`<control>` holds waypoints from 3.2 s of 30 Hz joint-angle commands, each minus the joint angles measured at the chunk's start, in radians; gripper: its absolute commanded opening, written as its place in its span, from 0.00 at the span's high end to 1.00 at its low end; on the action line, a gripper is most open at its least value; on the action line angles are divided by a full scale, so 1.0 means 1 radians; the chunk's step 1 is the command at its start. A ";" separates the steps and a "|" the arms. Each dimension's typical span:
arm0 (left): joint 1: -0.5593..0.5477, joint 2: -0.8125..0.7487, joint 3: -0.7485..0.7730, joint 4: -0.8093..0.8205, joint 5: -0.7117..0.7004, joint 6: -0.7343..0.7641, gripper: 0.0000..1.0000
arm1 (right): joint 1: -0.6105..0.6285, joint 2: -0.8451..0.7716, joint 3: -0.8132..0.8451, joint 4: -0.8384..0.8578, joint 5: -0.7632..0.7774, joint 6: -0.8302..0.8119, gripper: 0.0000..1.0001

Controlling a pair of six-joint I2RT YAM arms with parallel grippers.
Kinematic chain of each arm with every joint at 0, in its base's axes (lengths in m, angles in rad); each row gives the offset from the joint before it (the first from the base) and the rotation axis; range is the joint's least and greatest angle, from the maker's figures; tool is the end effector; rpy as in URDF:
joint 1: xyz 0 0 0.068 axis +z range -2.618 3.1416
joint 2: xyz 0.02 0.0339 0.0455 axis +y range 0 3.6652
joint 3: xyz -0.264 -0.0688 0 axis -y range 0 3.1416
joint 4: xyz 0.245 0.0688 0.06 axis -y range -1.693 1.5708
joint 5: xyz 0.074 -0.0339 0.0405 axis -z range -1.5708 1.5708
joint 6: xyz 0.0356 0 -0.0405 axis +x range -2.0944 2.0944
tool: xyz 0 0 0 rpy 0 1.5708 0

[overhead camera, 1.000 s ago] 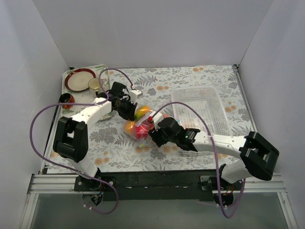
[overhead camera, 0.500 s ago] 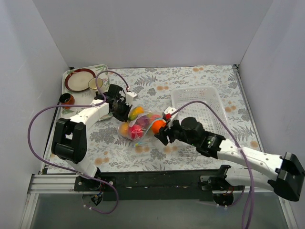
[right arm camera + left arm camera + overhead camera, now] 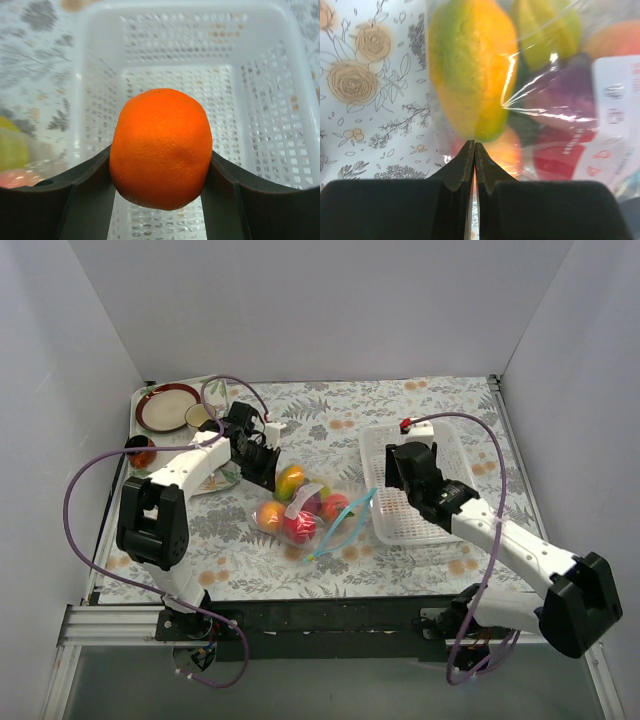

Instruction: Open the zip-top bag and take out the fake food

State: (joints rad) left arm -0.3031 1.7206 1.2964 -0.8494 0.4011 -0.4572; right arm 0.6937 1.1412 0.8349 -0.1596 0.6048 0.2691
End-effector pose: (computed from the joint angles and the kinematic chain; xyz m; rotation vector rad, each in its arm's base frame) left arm 0.3191 -0.1143 0.2263 -0.1367 2.9289 -0.7160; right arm 0.2082 0.1468 0.2904 -0.0435 1.9489 0.0171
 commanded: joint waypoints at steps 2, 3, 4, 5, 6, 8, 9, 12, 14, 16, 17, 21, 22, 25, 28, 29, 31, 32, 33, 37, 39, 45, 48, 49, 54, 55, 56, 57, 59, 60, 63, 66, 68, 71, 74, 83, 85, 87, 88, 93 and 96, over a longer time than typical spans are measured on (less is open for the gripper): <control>0.001 -0.070 0.092 -0.062 0.110 -0.057 1.00 | -0.103 0.089 0.042 -0.044 -0.020 0.085 0.86; 0.001 -0.082 0.089 -0.060 0.107 -0.057 1.00 | -0.112 0.119 0.055 -0.046 -0.036 0.082 0.77; 0.001 -0.087 0.080 -0.060 0.102 -0.055 1.00 | -0.120 0.135 0.069 -0.057 -0.040 0.073 0.56; -0.001 -0.090 0.072 -0.060 0.101 -0.054 1.00 | -0.129 0.150 0.101 -0.076 -0.040 0.068 0.47; -0.001 -0.093 0.064 -0.060 0.097 -0.052 1.00 | -0.129 0.172 0.116 -0.090 -0.030 0.064 0.39; -0.001 -0.110 0.028 -0.050 0.091 -0.049 1.00 | -0.129 0.187 0.148 -0.118 -0.004 0.064 0.20; -0.001 -0.116 0.015 -0.042 0.090 -0.054 1.00 | -0.129 0.189 0.173 -0.148 0.018 0.064 0.12; -0.001 -0.138 -0.037 -0.004 0.071 -0.055 1.00 | -0.126 0.146 0.190 -0.169 0.014 0.048 0.02; -0.001 -0.136 -0.063 0.009 0.053 -0.046 1.00 | -0.105 0.105 0.181 -0.158 -0.003 0.010 0.01; 0.001 -0.133 -0.081 0.015 0.044 -0.037 1.00 | -0.077 0.025 0.150 -0.117 -0.078 -0.042 0.01; 0.001 -0.127 -0.095 0.019 0.033 -0.032 1.00 | -0.044 -0.007 0.133 -0.098 -0.124 -0.098 0.02; -0.001 -0.101 -0.140 0.026 0.036 -0.020 1.00 | 0.046 -0.164 0.017 0.025 -0.363 -0.180 0.31; 0.001 -0.090 -0.140 0.023 0.035 -0.021 1.00 | 0.058 -0.173 -0.006 0.028 -0.400 -0.186 0.39; 0.001 -0.073 -0.141 0.045 0.035 -0.034 1.00 | 0.078 -0.184 -0.036 0.023 -0.537 -0.188 0.63; -0.001 -0.056 -0.117 0.059 0.045 -0.044 1.00 | 0.122 -0.178 -0.085 0.052 -0.591 -0.195 0.87; -0.001 -0.047 -0.108 0.055 0.047 -0.049 1.00 | 0.133 -0.167 -0.091 0.066 -0.597 -0.200 0.91; -0.001 -0.038 -0.092 0.055 0.044 -0.052 1.00 | 0.154 -0.152 -0.099 0.075 -0.597 -0.206 0.95; 0.001 -0.038 -0.092 0.059 0.039 -0.051 1.00 | 0.159 -0.135 -0.103 0.083 -0.597 -0.209 0.95; -0.001 -0.041 -0.094 0.067 0.029 -0.051 1.00 | 0.165 -0.127 -0.105 0.086 -0.597 -0.214 0.95; -0.001 -0.042 -0.100 0.082 0.004 -0.043 1.00 | 0.184 -0.100 -0.115 0.117 -0.651 -0.223 0.95; -0.001 -0.039 -0.098 0.093 0.004 -0.050 1.00 | 0.191 -0.074 -0.117 0.127 -0.658 -0.229 0.94; -0.004 -0.012 -0.071 0.095 0.004 -0.063 1.00 | 0.202 0.021 -0.108 0.135 -0.712 -0.260 0.89; -0.004 -0.013 -0.080 0.098 -0.013 -0.057 1.00 | 0.210 0.071 -0.096 0.100 -0.744 -0.266 0.87; -0.004 -0.013 -0.082 0.099 -0.018 -0.054 1.00 | 0.216 0.074 -0.102 0.100 -0.749 -0.266 0.86; -0.004 -0.012 -0.106 0.115 -0.034 -0.051 1.00 | 0.254 0.077 -0.114 0.104 -0.737 -0.303 0.82; -0.004 -0.012 -0.109 0.115 -0.033 -0.049 1.00 | 0.260 0.078 -0.114 0.104 -0.728 -0.303 0.82; -0.005 -0.009 -0.109 0.115 -0.033 -0.051 1.00 | 0.266 0.078 -0.118 0.114 -0.706 -0.303 0.79; -0.005 -0.010 -0.112 0.115 -0.033 -0.052 1.00 | 0.273 0.078 -0.122 0.123 -0.700 -0.303 0.77; -0.004 -0.010 -0.111 0.116 -0.030 -0.051 1.00 | 0.279 0.081 -0.138 0.150 -0.677 -0.304 0.69; -0.005 -0.012 -0.109 0.113 -0.030 -0.051 1.00 | 0.283 0.084 -0.146 0.196 -0.668 -0.309 0.66; -0.005 -0.015 -0.109 0.112 -0.031 -0.049 1.00 | 0.288 0.114 -0.186 0.303 -0.570 -0.314 0.52; -0.005 -0.013 -0.109 0.107 -0.034 -0.044 1.00 | 0.290 0.141 -0.218 0.391 -0.496 -0.346 0.09; -0.005 -0.016 -0.111 0.108 -0.038 -0.038 1.00 | 0.290 0.170 -0.224 0.472 -0.478 -0.360 0.01; -0.005 -0.013 -0.106 0.104 -0.030 -0.040 1.00 | 0.290 0.244 -0.157 0.442 -0.497 -0.366 0.02; -0.005 -0.015 -0.106 0.104 -0.019 -0.043 1.00 | 0.290 0.317 -0.094 0.420 -0.496 -0.358 0.01; -0.007 -0.024 -0.106 0.101 -0.027 -0.043 1.00 | 0.288 0.390 -0.089 0.473 -0.569 -0.360 0.02; -0.005 -0.024 -0.106 0.102 -0.033 -0.043 1.00 | 0.290 0.378 -0.097 0.453 -0.576 -0.347 0.10; -0.007 -0.021 -0.105 0.101 -0.041 -0.041 1.00 | 0.290 0.358 -0.117 0.434 -0.582 -0.343 0.31; -0.005 -0.029 -0.105 0.101 -0.065 -0.043 1.00 | 0.290 0.323 -0.123 0.427 -0.583 -0.340 0.38; 0.002 -0.093 -0.115 0.153 -0.111 -0.031 1.00 | 0.290 0.158 -0.099 0.332 -0.646 -0.337 0.83; 0.004 -0.066 -0.053 0.095 -0.113 -0.024 1.00 | 0.290 0.071 -0.074 0.255 -0.637 -0.338 0.91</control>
State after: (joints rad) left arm -0.3038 1.6928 1.1801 -0.7292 0.3164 -0.5022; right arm 0.9779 1.3304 0.7074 0.1543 -0.0025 -0.0715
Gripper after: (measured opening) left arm 0.010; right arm 0.675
